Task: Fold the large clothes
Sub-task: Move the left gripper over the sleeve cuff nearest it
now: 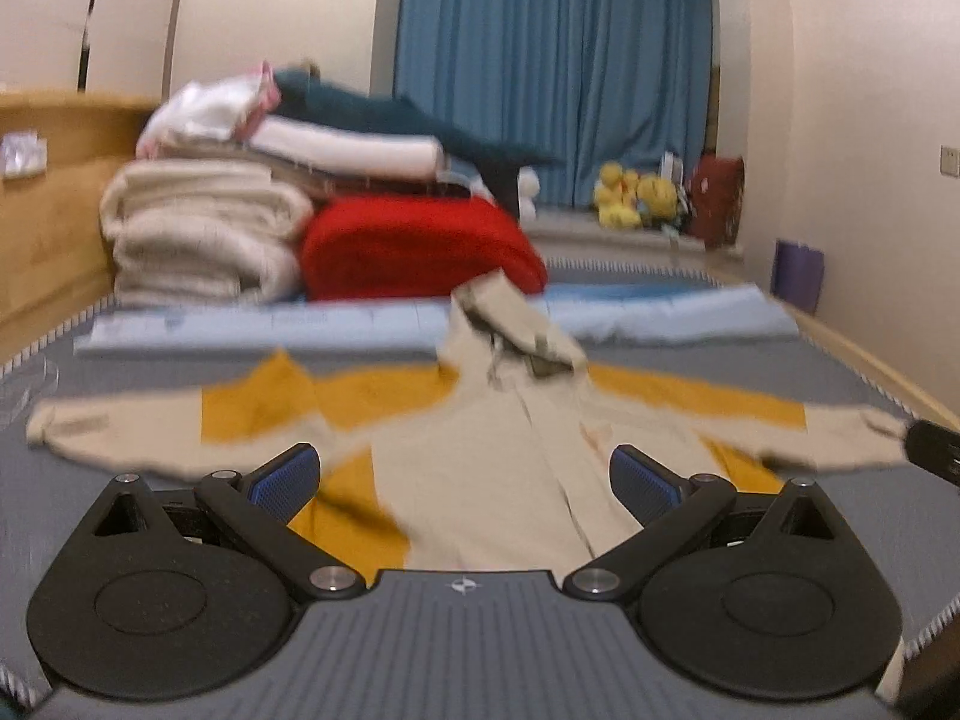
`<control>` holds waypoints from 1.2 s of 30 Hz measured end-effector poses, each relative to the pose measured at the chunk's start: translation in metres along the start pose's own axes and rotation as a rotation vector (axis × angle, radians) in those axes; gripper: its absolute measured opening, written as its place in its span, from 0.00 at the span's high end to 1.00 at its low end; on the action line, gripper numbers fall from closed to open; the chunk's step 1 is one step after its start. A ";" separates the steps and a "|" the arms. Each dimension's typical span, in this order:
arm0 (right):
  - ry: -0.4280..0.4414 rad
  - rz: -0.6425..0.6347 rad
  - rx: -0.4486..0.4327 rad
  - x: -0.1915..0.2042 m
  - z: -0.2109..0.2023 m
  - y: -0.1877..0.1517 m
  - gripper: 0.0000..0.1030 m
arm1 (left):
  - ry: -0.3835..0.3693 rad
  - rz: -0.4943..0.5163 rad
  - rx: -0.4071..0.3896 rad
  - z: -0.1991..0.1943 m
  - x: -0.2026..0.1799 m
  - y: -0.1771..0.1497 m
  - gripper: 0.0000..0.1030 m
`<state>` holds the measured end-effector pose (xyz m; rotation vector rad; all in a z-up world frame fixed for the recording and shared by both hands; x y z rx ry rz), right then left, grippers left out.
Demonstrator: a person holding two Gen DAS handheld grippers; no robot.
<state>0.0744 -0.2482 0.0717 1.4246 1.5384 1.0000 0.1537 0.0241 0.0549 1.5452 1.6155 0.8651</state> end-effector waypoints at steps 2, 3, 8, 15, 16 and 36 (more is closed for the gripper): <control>0.018 -0.009 -0.013 -0.003 0.011 0.021 0.06 | -0.003 0.007 -0.038 0.013 0.002 0.029 0.01; 0.024 -0.011 -0.017 -0.005 0.018 0.032 0.07 | -0.011 0.002 -0.043 0.024 0.004 0.042 0.03; 0.049 -0.009 -0.075 -0.007 0.061 0.087 0.09 | -0.022 -0.005 -0.060 0.088 0.023 0.094 0.06; 0.100 0.022 -0.127 0.006 0.143 0.138 0.23 | -0.017 0.031 0.010 0.205 0.058 0.113 0.25; 0.113 0.027 -0.121 0.008 0.157 0.140 0.27 | -0.022 0.023 0.027 0.218 0.064 0.108 0.31; 0.215 0.040 0.101 0.061 0.313 0.078 0.64 | 0.316 -0.375 0.315 0.345 0.350 0.010 0.59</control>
Point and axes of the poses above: each gripper's, at about its wrist camera, not at the fingertips, and z roughly the way its jaws point, x to its left, y to its top, the point moved 9 cm from there along z, roughly the way its jaws point, and after that the axes turned 7 degrees about x, right-handed, at the moved point
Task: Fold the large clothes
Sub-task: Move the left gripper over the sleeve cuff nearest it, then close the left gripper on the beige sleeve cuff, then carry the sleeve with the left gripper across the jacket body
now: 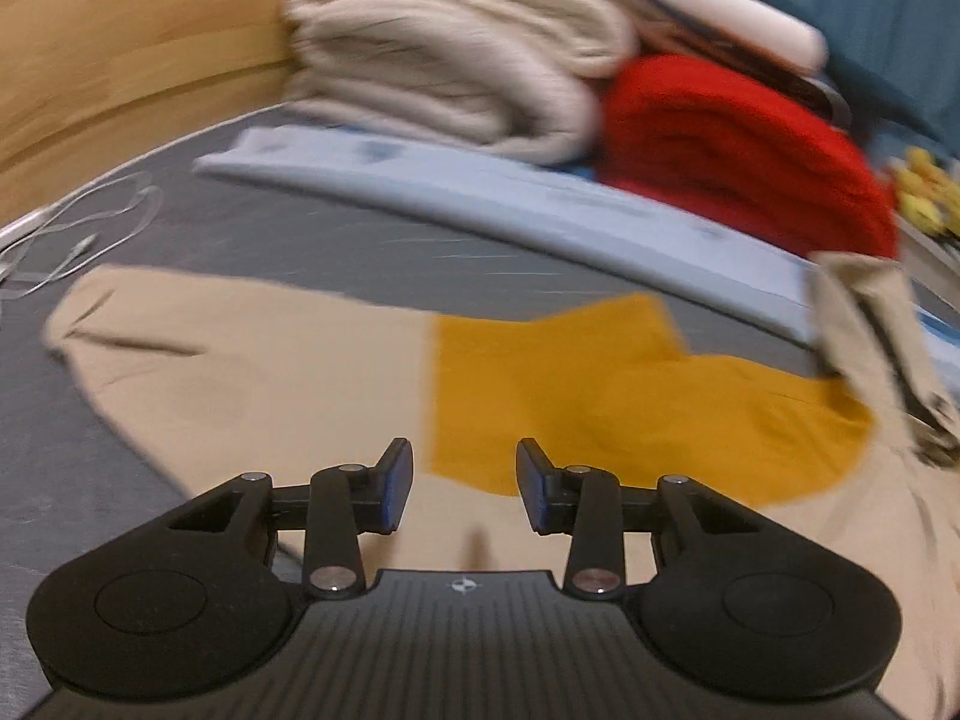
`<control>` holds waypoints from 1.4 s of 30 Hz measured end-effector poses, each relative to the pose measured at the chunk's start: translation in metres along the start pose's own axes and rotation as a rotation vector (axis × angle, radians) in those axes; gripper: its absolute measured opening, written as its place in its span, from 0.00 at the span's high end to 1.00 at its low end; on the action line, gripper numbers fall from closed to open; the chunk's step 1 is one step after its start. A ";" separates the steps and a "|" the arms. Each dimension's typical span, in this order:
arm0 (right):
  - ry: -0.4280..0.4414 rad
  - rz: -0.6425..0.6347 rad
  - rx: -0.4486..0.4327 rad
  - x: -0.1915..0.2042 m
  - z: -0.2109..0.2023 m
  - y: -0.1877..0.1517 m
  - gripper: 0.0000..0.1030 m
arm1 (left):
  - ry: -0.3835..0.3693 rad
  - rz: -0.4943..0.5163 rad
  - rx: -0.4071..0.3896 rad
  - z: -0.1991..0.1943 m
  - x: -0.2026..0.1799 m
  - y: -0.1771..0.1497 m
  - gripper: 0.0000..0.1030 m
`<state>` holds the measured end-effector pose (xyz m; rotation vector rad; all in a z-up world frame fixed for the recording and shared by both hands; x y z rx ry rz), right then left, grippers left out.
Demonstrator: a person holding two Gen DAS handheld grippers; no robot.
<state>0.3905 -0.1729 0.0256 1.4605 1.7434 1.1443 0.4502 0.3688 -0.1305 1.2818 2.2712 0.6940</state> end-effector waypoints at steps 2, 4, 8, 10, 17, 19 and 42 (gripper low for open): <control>0.027 -0.021 0.006 0.005 0.002 -0.004 0.57 | 0.032 -0.046 0.006 0.007 0.025 0.007 0.59; 0.021 -0.047 -0.016 0.010 0.004 -0.005 0.52 | 0.058 -0.079 0.012 0.011 0.048 0.013 0.58; 0.021 -0.091 -0.028 0.018 0.012 -0.010 0.52 | 0.099 -0.147 0.011 0.012 0.093 0.027 0.53; -0.013 -0.116 -0.018 0.018 0.020 -0.014 0.52 | 0.141 -0.189 0.008 0.008 0.116 0.029 0.49; -0.043 -0.098 0.083 0.015 0.045 -0.026 0.52 | 0.139 -0.448 0.038 0.011 0.177 0.024 0.49; -0.035 -0.099 0.108 0.017 0.049 -0.030 0.53 | 0.139 -0.480 0.038 0.012 0.184 0.023 0.49; 0.022 -0.069 0.187 0.017 0.040 -0.037 0.98 | 0.150 -0.316 -0.280 -0.098 0.099 0.093 1.00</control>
Point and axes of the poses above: each gripper's, at about its wrist camera, not at the fingertips, and z roughly the way its jaws point, x to its left, y to its top, the point moved 9 cm from there along z, roughly the way its jaws point, and after that the axes turned 7 degrees about x, right-handed, at the moved point
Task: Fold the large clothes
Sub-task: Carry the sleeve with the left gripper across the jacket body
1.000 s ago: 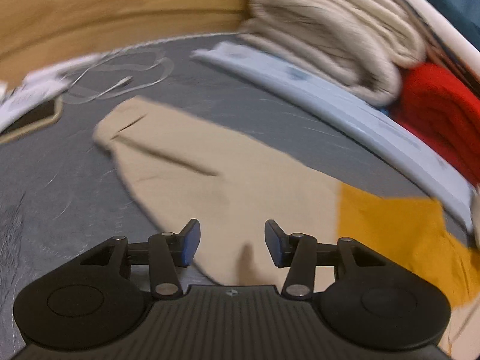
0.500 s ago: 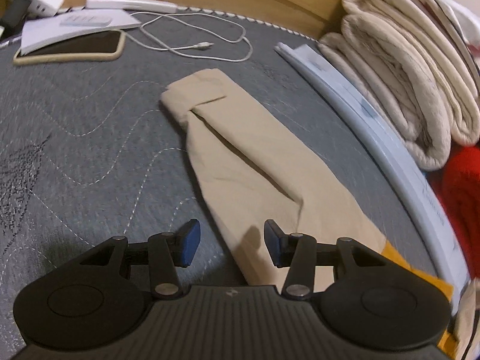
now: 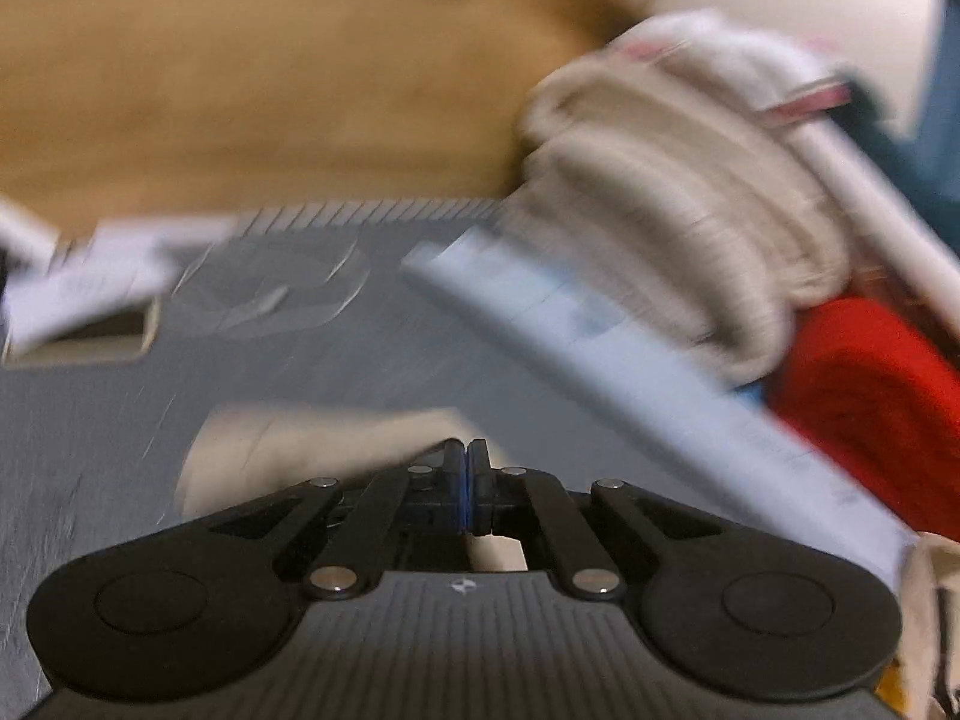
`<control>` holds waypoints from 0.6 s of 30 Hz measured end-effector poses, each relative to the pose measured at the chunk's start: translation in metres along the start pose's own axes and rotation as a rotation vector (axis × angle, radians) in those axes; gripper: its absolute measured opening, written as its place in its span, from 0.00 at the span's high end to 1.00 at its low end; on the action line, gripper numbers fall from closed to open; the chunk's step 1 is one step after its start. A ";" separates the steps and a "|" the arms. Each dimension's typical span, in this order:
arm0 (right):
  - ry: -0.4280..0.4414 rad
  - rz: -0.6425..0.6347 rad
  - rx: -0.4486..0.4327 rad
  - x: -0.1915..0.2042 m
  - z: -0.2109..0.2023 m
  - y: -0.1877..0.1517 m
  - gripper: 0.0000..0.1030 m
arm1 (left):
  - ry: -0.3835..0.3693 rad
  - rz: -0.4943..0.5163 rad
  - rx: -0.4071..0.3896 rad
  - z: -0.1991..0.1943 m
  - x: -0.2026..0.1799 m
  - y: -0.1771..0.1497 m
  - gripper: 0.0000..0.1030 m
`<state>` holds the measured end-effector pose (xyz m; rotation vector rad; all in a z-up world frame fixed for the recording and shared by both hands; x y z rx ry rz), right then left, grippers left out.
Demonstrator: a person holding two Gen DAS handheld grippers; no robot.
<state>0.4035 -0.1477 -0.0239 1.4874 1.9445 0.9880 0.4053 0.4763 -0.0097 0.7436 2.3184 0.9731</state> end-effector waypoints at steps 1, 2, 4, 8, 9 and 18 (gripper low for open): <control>-0.005 0.006 0.006 -0.003 -0.003 -0.001 0.98 | -0.028 0.033 -0.035 -0.018 -0.021 0.002 1.00; -0.010 0.012 0.012 -0.005 -0.005 -0.002 0.98 | -0.067 0.079 -0.072 -0.040 -0.048 0.000 1.00; -0.018 0.029 0.026 -0.012 -0.010 -0.006 0.98 | -0.180 0.169 -0.110 -0.081 -0.104 -0.014 1.00; -0.030 0.067 0.058 -0.025 -0.019 -0.016 0.97 | -0.482 0.419 -0.055 -0.158 -0.235 -0.101 1.00; -0.032 0.079 0.069 -0.028 -0.020 -0.019 0.97 | -0.584 0.502 0.018 -0.173 -0.266 -0.137 0.98; -0.085 0.184 0.143 -0.065 -0.018 -0.026 0.62 | -0.792 0.694 0.375 -0.229 -0.319 -0.240 0.69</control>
Point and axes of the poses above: each gripper's, at about its wrist camera, not at the fingertips, and z roughly the way its jaws point, x to its left, y to its top, the point moved 9 cm from there along z, roughly the way its jaws point, and after that the axes turned 7 degrees about x, right-handed, at the moved point
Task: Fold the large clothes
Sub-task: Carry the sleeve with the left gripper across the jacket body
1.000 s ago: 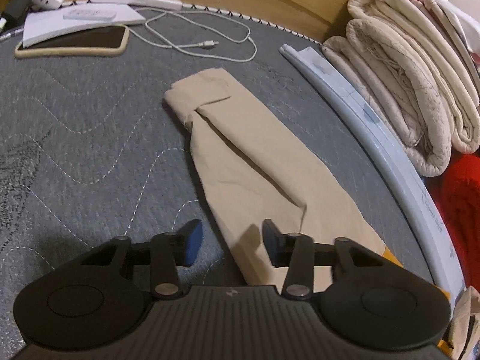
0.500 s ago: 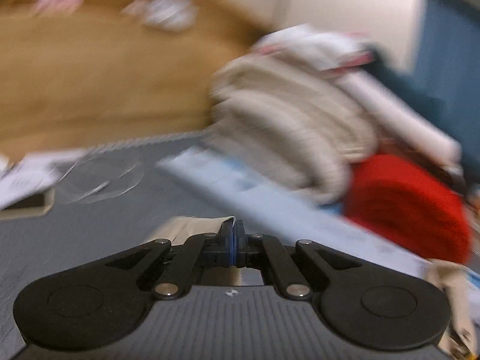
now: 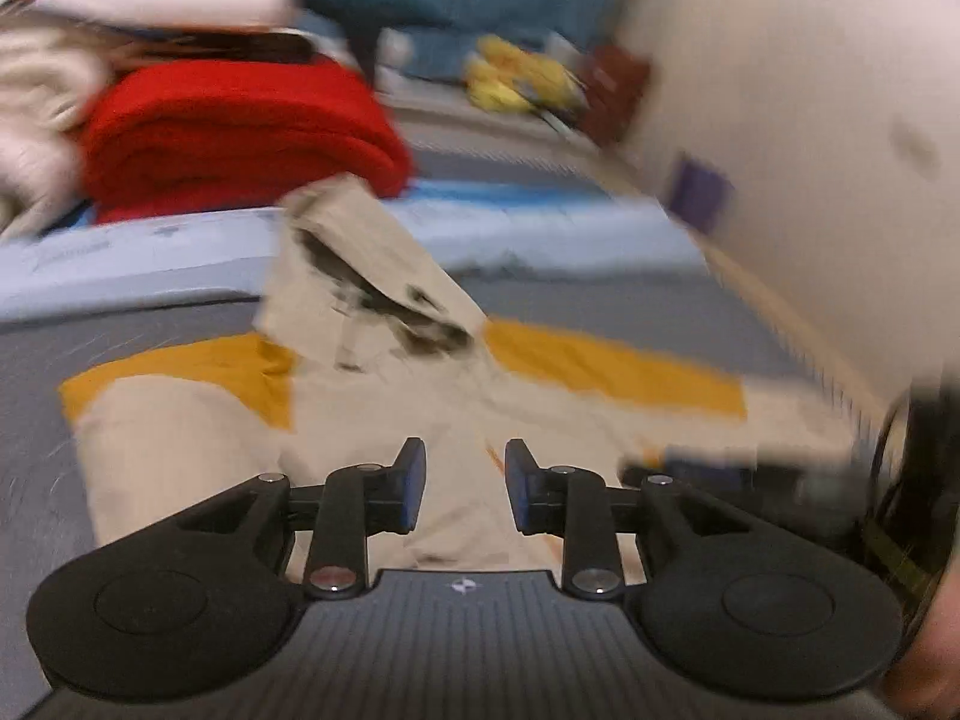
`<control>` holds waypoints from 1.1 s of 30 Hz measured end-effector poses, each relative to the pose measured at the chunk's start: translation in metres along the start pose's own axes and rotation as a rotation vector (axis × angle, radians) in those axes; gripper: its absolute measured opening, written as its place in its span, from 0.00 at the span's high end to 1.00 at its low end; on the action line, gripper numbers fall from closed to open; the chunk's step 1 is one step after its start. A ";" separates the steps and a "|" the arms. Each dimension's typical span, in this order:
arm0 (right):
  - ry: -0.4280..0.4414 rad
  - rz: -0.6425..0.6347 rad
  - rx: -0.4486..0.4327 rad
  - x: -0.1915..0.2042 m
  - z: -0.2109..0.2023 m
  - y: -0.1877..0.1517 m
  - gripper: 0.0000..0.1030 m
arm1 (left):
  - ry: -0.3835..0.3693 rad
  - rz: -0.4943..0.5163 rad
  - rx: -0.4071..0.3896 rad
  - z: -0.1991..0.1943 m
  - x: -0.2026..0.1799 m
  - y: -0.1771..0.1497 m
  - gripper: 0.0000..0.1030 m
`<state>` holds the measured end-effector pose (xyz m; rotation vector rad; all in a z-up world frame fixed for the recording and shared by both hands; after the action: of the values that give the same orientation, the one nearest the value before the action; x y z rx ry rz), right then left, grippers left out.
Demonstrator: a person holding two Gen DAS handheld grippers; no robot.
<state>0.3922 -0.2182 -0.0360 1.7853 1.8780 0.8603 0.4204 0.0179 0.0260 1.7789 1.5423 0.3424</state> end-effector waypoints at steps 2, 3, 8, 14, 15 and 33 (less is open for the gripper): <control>0.017 0.040 0.001 -0.006 -0.001 0.004 0.62 | 0.081 -0.159 -0.013 -0.020 0.034 0.010 0.69; 0.025 0.050 0.000 -0.008 -0.001 0.006 0.62 | 0.123 -0.212 -0.007 -0.027 0.049 0.009 0.69; 0.067 0.049 -0.006 0.000 0.003 0.011 0.92 | 0.137 -0.212 -0.015 -0.010 0.067 0.003 0.69; 0.089 -0.033 0.017 0.024 0.013 0.007 0.92 | 0.037 -0.295 0.147 0.070 0.075 -0.029 0.70; 0.096 -0.044 0.025 0.027 0.016 0.006 0.92 | 0.016 -0.300 0.164 0.078 0.075 -0.034 0.70; 0.149 -0.346 0.092 0.079 0.049 -0.011 0.77 | -0.010 -0.470 0.298 0.161 0.111 -0.072 0.63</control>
<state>0.4093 -0.1322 -0.0695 1.4139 2.2676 0.8058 0.4958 0.0647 -0.1629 1.5563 2.0206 -0.1326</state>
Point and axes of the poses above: each gripper's, at about its wrist camera, not at the fingertips, and z roughly the way its jaws point, x to its left, y to its top, the point moved 9 cm from there along z, roughly the way its jaws point, and after that the axes turned 7 degrees about x, right-handed, at the moved point
